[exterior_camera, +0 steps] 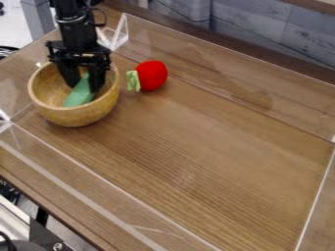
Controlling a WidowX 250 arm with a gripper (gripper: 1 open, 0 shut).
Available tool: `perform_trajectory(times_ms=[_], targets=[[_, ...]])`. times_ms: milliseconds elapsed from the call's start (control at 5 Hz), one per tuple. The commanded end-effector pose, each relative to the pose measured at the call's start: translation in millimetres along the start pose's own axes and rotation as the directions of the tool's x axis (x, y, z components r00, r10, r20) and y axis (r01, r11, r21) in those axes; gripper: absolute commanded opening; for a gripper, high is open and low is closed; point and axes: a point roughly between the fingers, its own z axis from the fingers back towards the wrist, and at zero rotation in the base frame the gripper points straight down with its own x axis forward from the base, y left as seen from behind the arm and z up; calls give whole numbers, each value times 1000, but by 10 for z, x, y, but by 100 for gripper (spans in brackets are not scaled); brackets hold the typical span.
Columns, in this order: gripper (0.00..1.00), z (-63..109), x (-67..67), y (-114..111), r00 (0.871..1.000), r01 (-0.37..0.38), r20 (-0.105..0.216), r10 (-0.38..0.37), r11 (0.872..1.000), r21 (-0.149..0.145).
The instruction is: Remove the green stick from the brown bowl and put it on the table
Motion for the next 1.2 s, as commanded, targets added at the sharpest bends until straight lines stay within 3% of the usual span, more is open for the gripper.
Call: perform_trajectory(times_ms=[0,200,600,800,1000], targets=[[100,162,99,104,997,53,57,-54,999,9],[100,156,95,136,994,88,57,-88,996,-2],[100,115,-56,80,996,64,66,-63,998,-23],[0,148,-50,30,995,77,67,-75,997,-23],[0,191,-50,63,996,63,72,-61,998,-25]])
